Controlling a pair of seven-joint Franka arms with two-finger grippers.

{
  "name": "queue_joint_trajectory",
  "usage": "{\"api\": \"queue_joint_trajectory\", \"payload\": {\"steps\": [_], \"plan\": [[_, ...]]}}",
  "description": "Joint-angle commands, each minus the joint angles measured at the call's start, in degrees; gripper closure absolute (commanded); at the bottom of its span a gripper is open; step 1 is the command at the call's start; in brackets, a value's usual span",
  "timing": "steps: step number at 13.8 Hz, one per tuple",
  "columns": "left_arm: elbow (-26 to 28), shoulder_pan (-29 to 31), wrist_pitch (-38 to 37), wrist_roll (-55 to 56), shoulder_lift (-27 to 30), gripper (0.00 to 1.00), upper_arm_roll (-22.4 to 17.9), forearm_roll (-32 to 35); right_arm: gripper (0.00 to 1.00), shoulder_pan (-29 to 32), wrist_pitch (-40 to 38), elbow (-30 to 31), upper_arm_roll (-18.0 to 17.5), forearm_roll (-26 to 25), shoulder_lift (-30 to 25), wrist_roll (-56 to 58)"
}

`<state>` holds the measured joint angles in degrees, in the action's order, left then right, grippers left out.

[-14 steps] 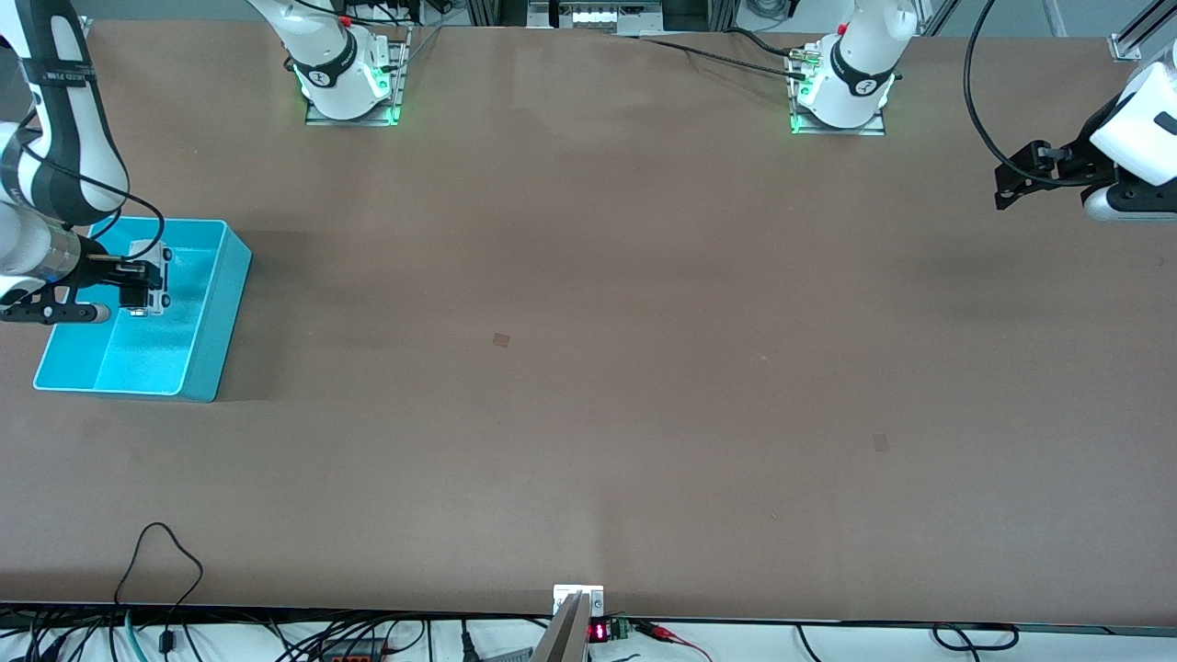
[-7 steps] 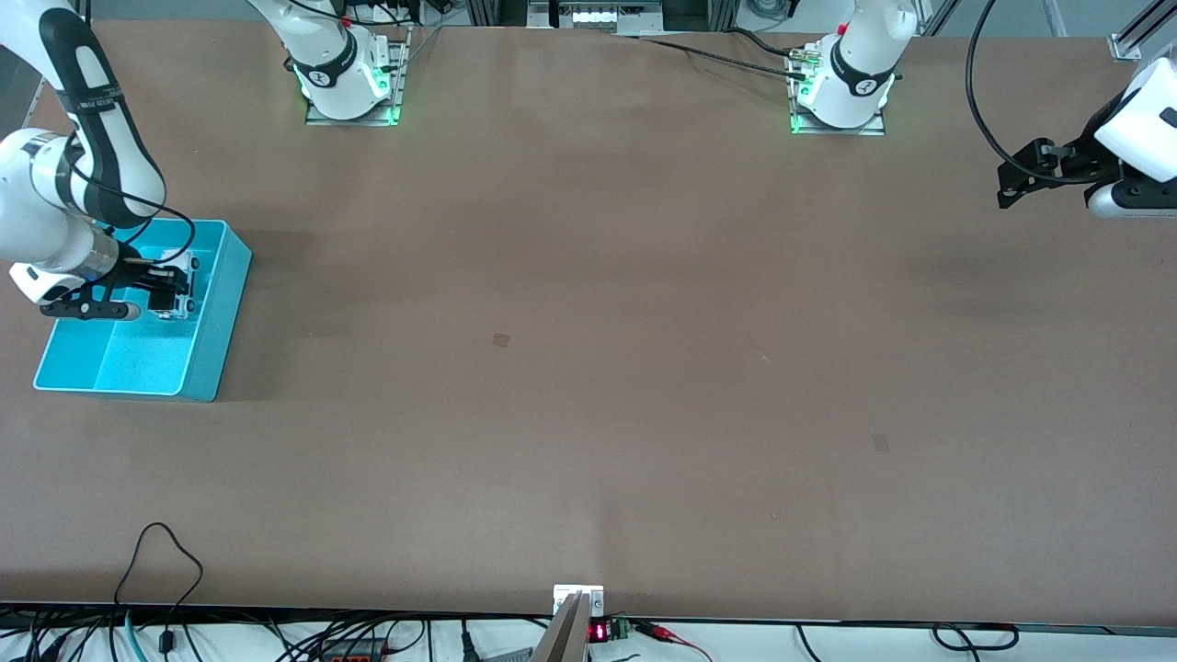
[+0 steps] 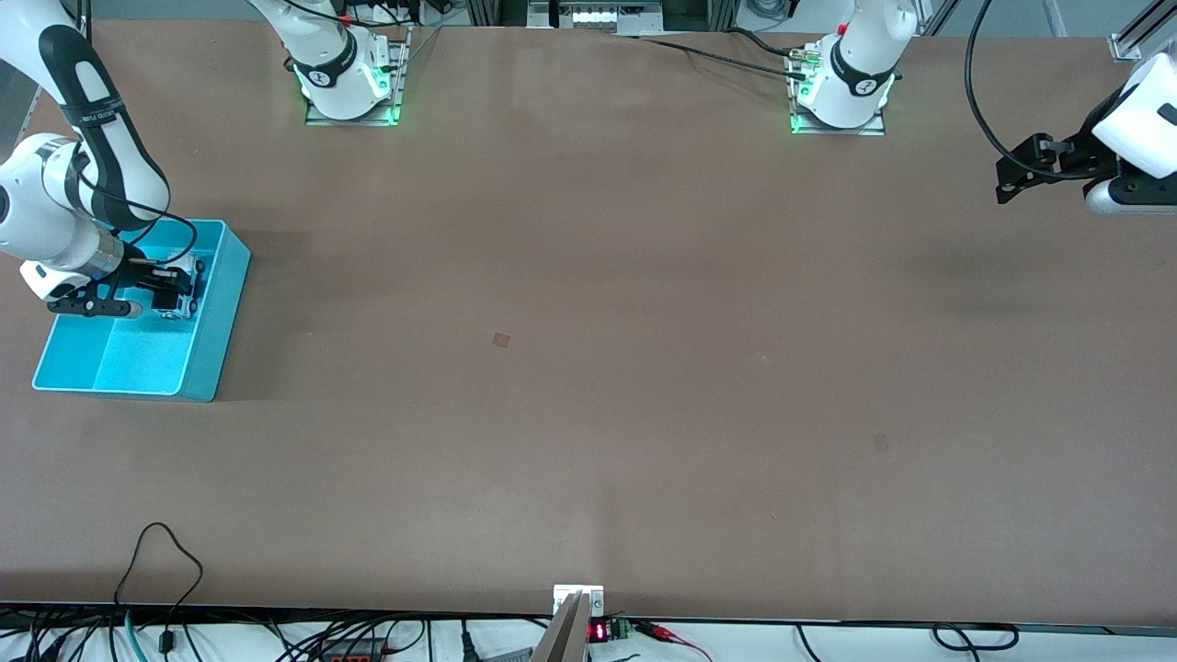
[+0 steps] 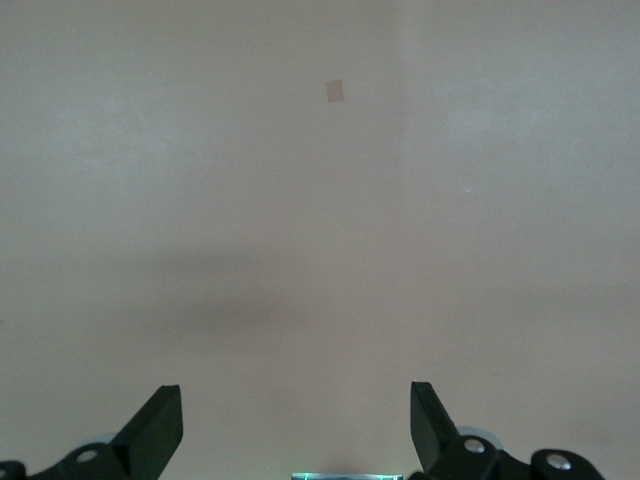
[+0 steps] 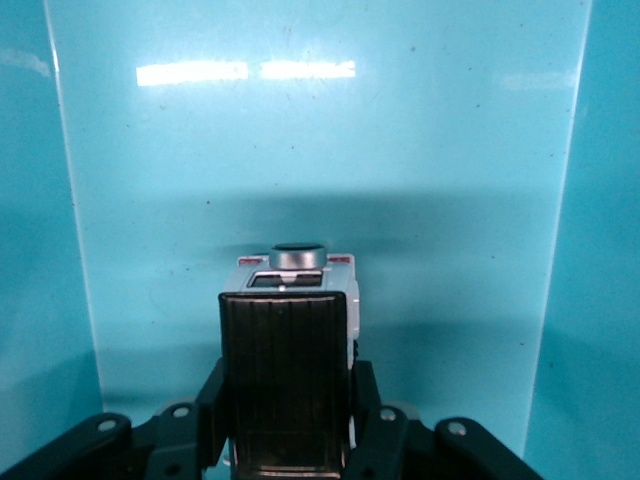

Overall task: Wind and store white jeep toy
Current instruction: 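Carry the jeep over the blue bin and lower it inside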

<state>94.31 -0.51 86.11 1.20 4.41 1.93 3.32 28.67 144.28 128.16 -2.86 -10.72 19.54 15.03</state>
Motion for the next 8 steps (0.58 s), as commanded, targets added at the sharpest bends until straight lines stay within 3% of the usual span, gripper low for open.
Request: {"api": "queue_joint_trajectory", "payload": {"steps": [1, 4, 8], "plan": [[-0.97, 0.33, -1.56, -0.67, 0.34, 0.0, 0.44, 0.19, 0.0, 1.48, 0.39, 0.34, -0.65, -1.06, -0.9, 0.52], [-0.97, 0.33, -1.65, -0.67, 0.34, 0.0, 0.44, 0.19, 0.0, 1.04, -2.41, -0.36, -1.09, -1.06, -4.58, 2.54], [-1.05, 0.33, -1.65, -0.67, 0.34, 0.0, 0.44, 0.28, 0.0, -3.6, -17.15, -6.41, -3.02, -0.97, -11.35, 2.55]]}}
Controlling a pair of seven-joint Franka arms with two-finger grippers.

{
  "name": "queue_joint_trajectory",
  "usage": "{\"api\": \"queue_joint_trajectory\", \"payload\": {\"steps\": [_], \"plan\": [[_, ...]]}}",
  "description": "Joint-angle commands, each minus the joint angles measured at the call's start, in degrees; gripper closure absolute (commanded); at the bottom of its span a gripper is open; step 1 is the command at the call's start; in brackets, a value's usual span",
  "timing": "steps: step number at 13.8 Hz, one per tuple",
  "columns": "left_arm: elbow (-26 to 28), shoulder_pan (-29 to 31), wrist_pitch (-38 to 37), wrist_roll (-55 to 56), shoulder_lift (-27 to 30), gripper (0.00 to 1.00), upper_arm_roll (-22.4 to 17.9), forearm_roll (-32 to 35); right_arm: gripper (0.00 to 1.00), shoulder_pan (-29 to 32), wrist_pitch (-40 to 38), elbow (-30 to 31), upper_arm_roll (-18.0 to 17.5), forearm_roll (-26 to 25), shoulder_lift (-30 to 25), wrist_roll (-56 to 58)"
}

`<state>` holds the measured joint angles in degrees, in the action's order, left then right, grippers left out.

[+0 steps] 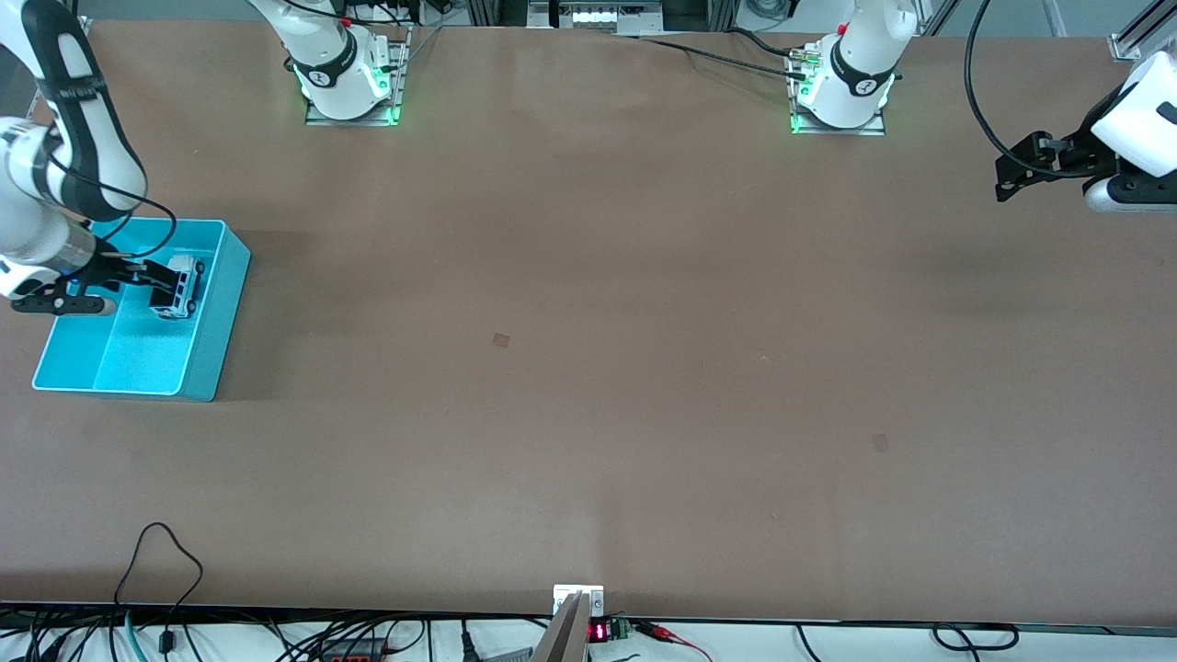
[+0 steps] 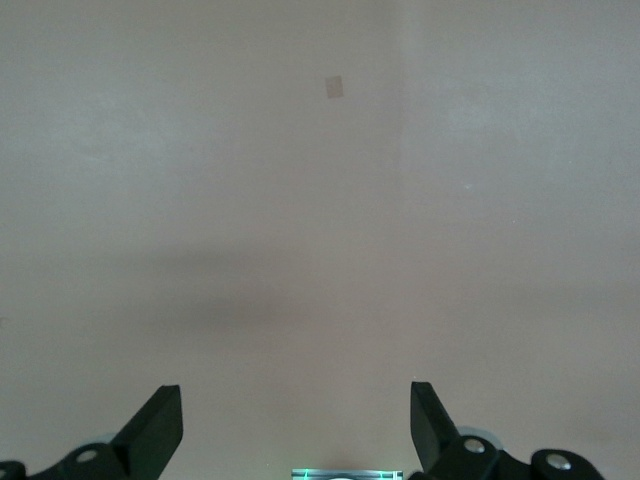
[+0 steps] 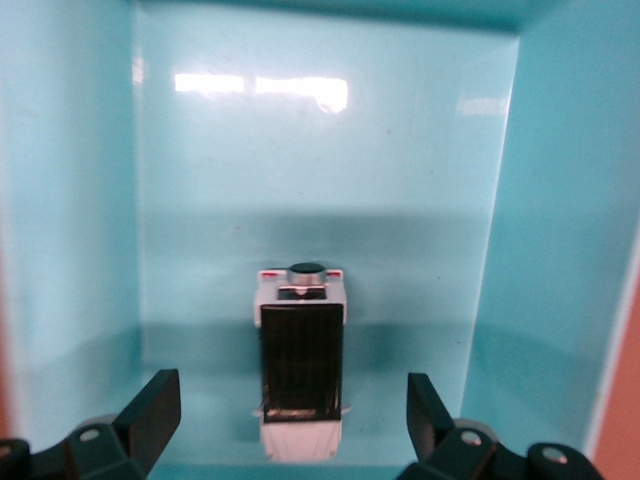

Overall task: Wind and store white jeep toy
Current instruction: 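Open the right gripper to release the jeep in the bin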

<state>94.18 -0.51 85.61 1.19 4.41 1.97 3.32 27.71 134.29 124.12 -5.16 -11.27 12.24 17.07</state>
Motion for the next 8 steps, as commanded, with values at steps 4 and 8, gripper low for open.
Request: {"api": "queue_joint_trajectory", "payload": {"steps": [4, 8], "plan": [[-1.01, 0.33, -1.15, -0.75, 0.34, 0.0, 0.4, 0.28, 0.0, -9.33, -18.87, -9.77, -0.81, 1.41, -7.31, 0.25], [-1.01, 0.33, -1.32, -0.67, 0.34, 0.0, 0.4, 0.28, 0.0, -13.9, -20.29, -10.83, -0.81, 6.77, -10.64, -0.71]]}}
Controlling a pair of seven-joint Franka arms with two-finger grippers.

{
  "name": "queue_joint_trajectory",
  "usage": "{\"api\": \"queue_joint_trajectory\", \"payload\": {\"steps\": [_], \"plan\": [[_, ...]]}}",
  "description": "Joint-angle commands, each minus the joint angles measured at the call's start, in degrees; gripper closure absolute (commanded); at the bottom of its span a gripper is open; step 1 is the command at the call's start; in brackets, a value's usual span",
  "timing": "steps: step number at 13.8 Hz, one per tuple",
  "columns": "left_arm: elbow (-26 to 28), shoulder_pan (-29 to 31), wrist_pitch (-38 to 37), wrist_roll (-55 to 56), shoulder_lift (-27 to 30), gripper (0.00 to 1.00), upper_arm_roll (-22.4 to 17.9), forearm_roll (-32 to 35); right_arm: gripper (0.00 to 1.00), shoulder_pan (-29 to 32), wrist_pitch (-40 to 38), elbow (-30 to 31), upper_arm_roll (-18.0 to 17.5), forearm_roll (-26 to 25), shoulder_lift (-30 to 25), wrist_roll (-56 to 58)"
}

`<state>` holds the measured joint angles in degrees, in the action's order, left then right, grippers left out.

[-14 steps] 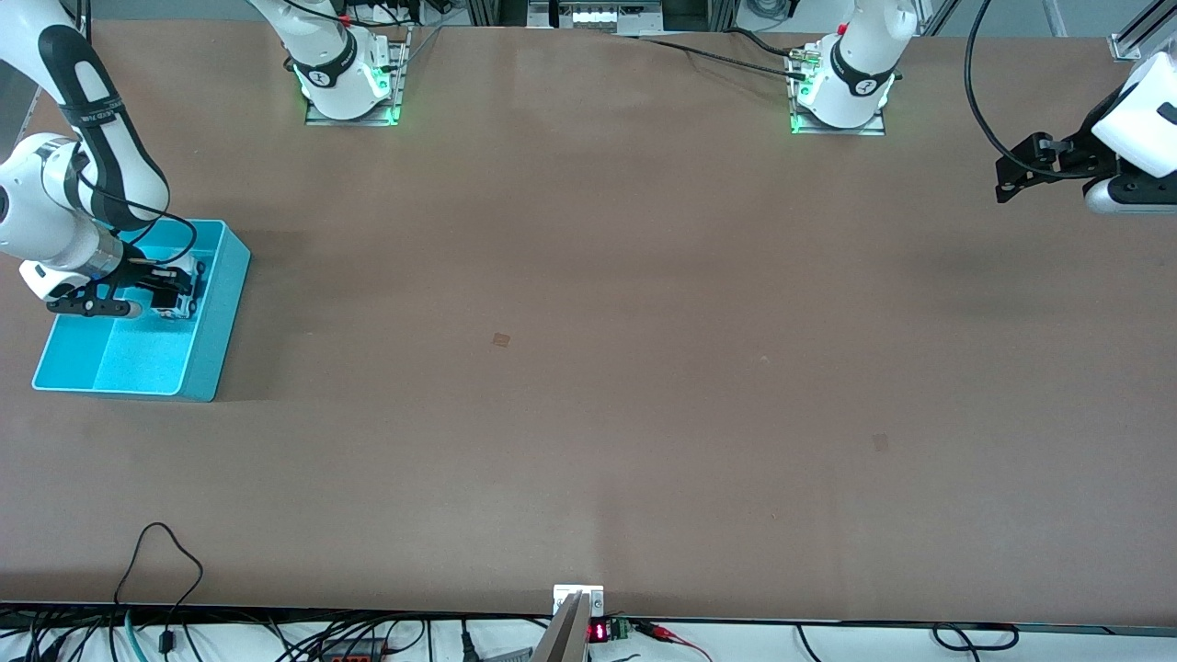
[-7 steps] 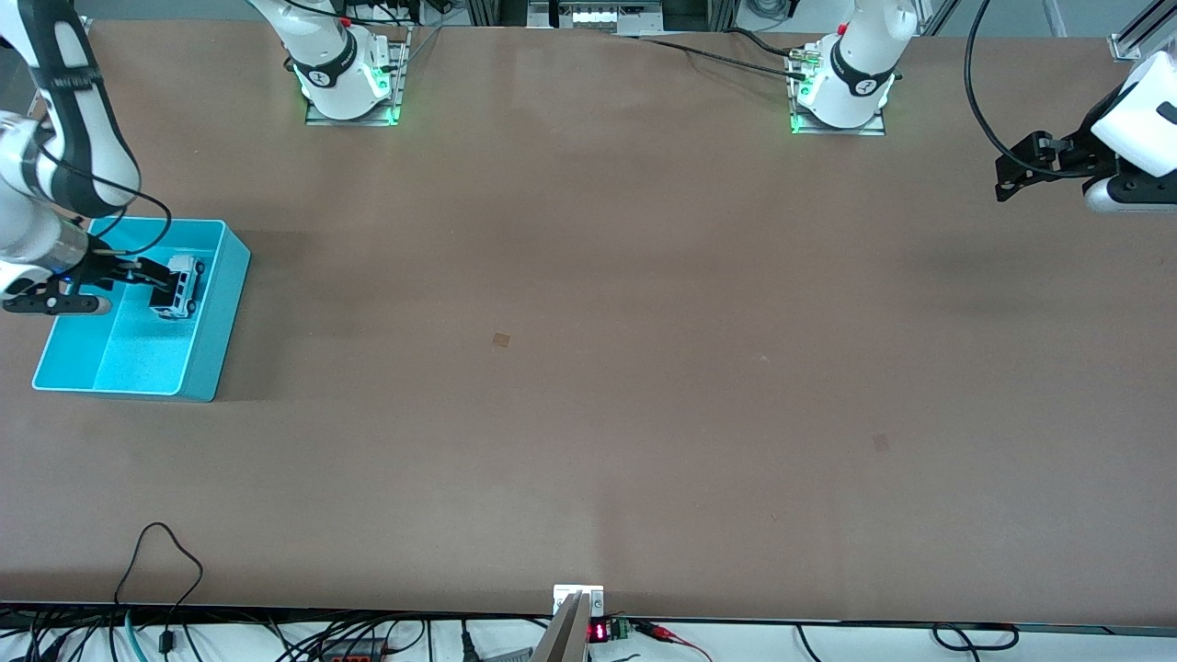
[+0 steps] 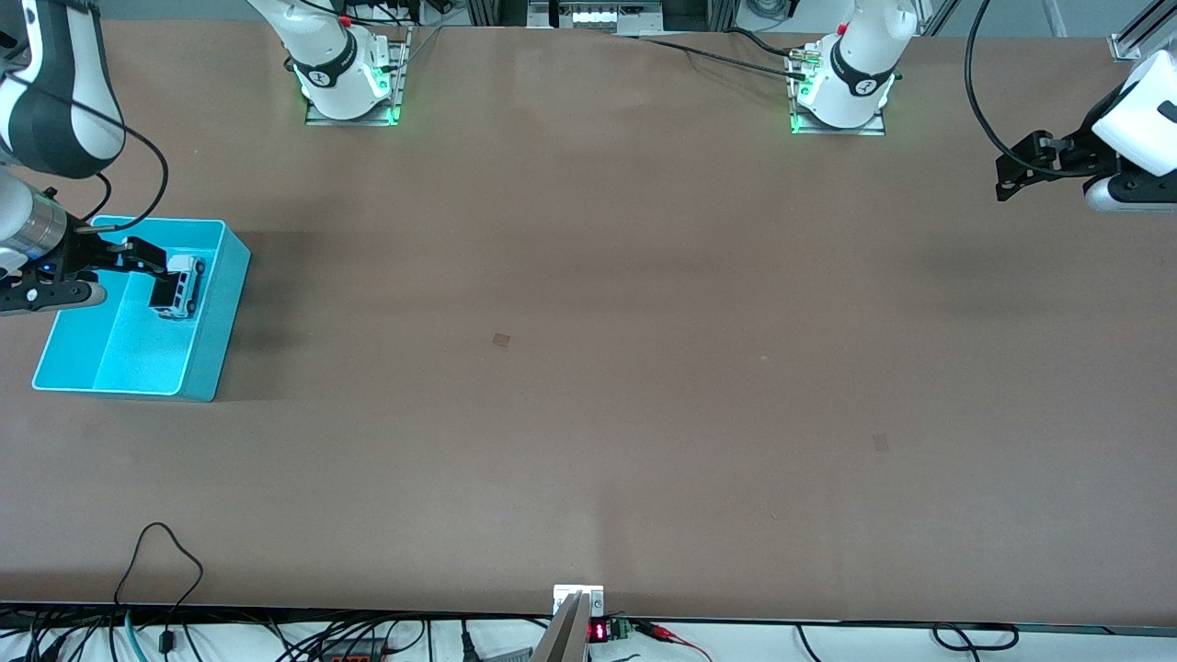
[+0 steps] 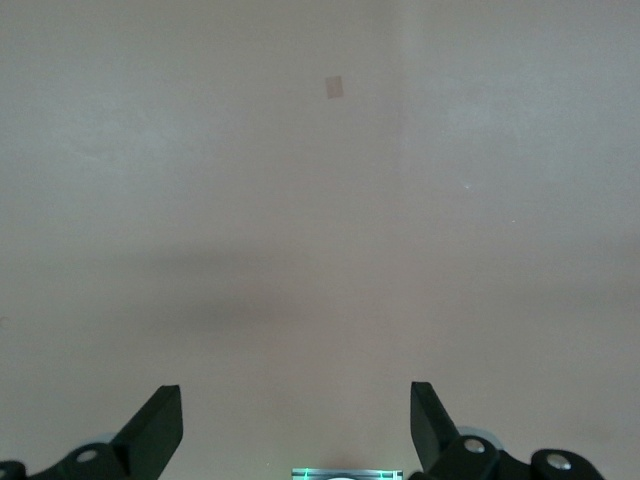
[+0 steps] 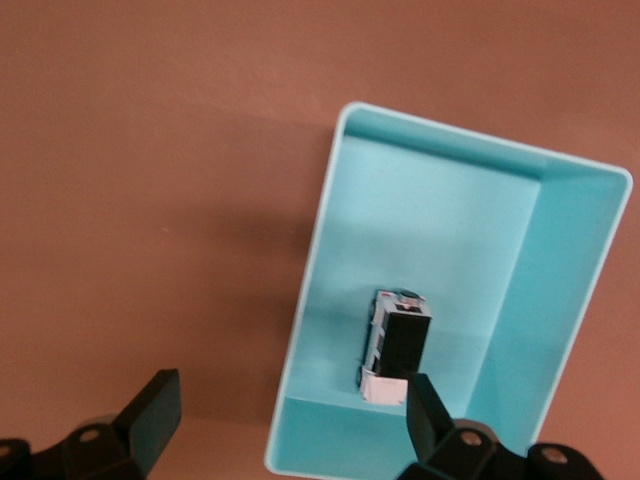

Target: Wind and store white jeep toy

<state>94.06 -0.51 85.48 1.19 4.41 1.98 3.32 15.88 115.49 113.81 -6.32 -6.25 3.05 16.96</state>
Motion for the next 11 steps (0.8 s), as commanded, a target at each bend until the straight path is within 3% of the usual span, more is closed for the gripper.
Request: {"api": "queue_joint_trajectory", "payload": {"steps": [1, 6, 9, 11], "plan": [[-0.9, 0.33, -1.28, -0.75, 0.33, 0.0, 0.39, 0.28, 0.0, -3.04, -2.01, -1.74, 0.35, 2.99, -1.73, -1.49], [-0.9, 0.33, -1.37, -0.75, 0.33, 0.0, 0.39, 0.28, 0.0, -5.51, -6.67, -8.42, 0.35, 6.6, -2.0, -4.31], [-0.9, 0.33, -1.37, -1.54, 0.33, 0.0, 0.3, 0.28, 0.0, -8.66, -15.08, -14.48, 0.61, 8.1, -2.43, -5.96], [-0.9, 0.33, -1.46, -1.54, 0.33, 0.0, 0.39, 0.28, 0.0, -10.07, -18.62, -16.25, 0.61, 8.01, -3.48, -12.89]]}}
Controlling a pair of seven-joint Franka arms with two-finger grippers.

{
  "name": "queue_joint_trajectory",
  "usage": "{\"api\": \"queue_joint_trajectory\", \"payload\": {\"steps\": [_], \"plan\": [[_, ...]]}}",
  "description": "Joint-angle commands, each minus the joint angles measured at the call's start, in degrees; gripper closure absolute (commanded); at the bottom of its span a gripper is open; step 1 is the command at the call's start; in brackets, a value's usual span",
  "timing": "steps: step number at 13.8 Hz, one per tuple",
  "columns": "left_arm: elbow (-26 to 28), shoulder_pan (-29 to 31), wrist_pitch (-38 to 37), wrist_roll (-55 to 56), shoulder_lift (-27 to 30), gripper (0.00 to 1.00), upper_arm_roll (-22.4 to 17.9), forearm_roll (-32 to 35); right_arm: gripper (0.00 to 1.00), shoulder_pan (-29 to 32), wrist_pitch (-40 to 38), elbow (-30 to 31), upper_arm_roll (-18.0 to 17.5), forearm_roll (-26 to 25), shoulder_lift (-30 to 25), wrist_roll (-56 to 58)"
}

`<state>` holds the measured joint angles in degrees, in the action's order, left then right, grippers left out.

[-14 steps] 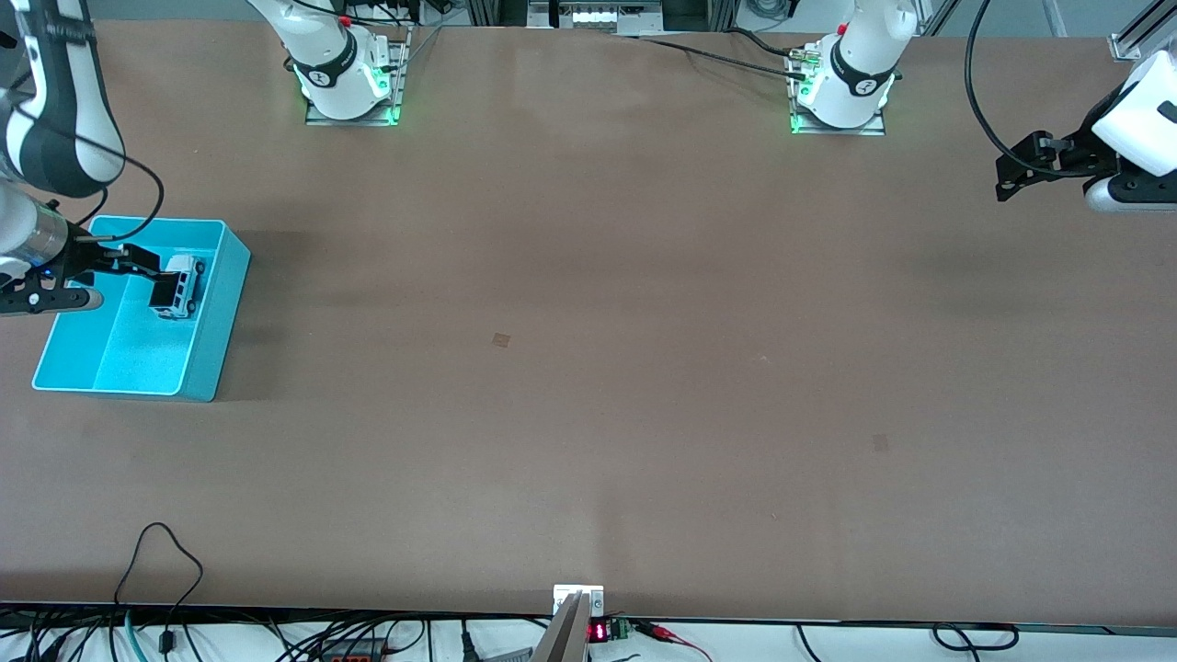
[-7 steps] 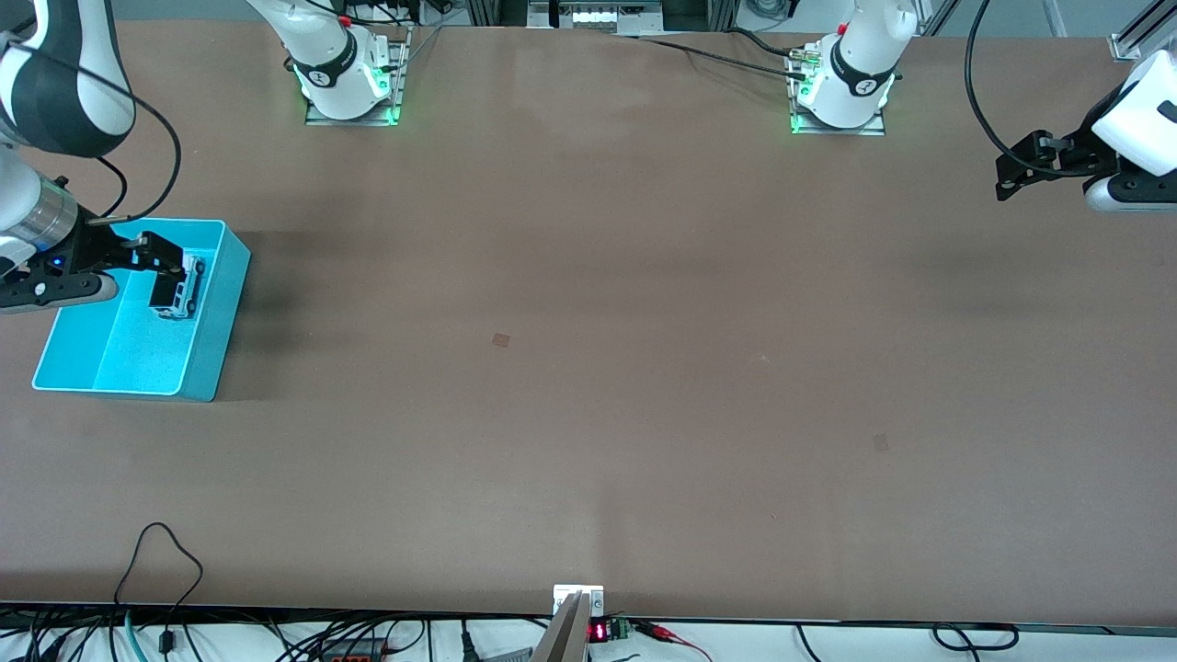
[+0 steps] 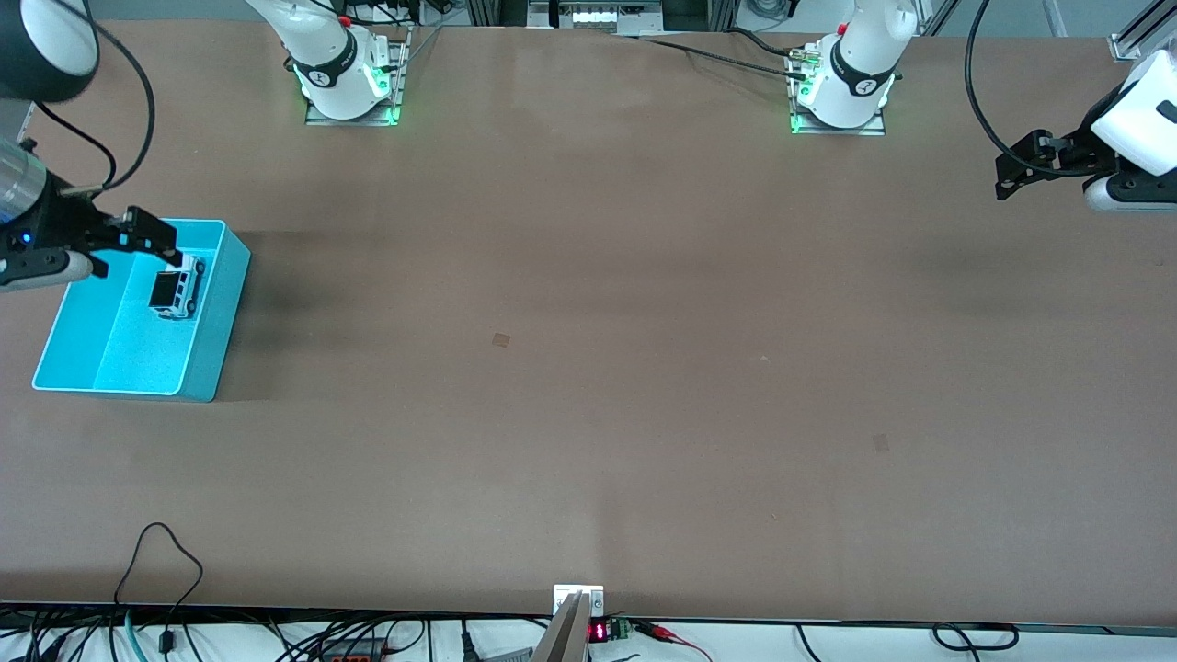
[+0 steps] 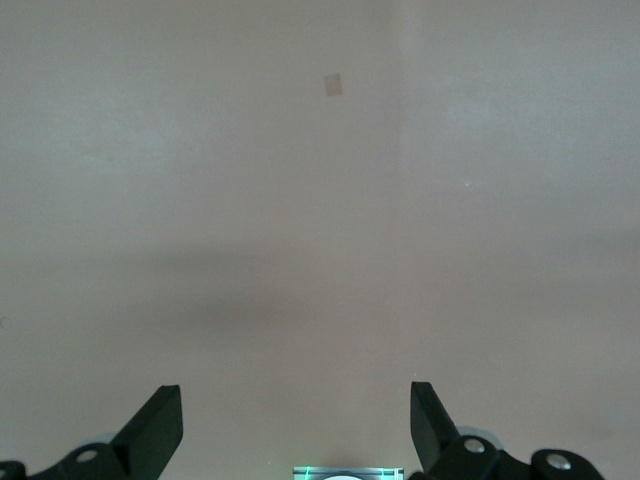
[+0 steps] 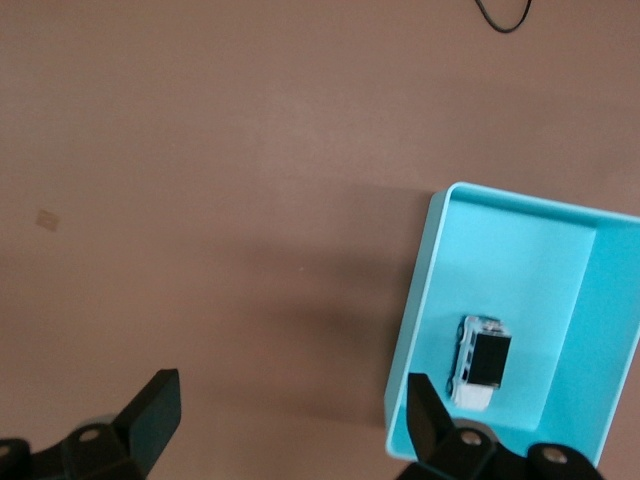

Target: Wind and store white jeep toy

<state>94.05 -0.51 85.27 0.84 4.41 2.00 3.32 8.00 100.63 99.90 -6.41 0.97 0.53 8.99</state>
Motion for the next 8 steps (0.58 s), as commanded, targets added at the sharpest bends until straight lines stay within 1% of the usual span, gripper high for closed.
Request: {"api": "queue_joint_trajectory", "payload": {"steps": [1, 2, 5, 8], "plan": [[-0.88, 0.33, -1.24, -1.19, 0.33, 0.0, 0.46, 0.28, 0.0, -4.29, -4.12, -2.43, 1.39, 0.7, -2.1, -6.08], [-0.97, 0.33, -1.42, -1.19, 0.33, 0.0, 0.46, 0.28, 0.0, -6.14, -4.21, -2.34, 2.97, 0.53, -2.81, -6.44], [-0.97, 0.33, -1.42, -1.19, 0.33, 0.0, 0.46, 0.28, 0.0, -14.04, -4.74, -2.34, 9.9, 0.53, -4.39, -7.76], [-0.97, 0.33, -1.42, -1.19, 0.33, 0.0, 0.37, 0.28, 0.0, -13.54, -7.46, -2.25, 10.19, 0.0, -6.24, -9.34]]}}
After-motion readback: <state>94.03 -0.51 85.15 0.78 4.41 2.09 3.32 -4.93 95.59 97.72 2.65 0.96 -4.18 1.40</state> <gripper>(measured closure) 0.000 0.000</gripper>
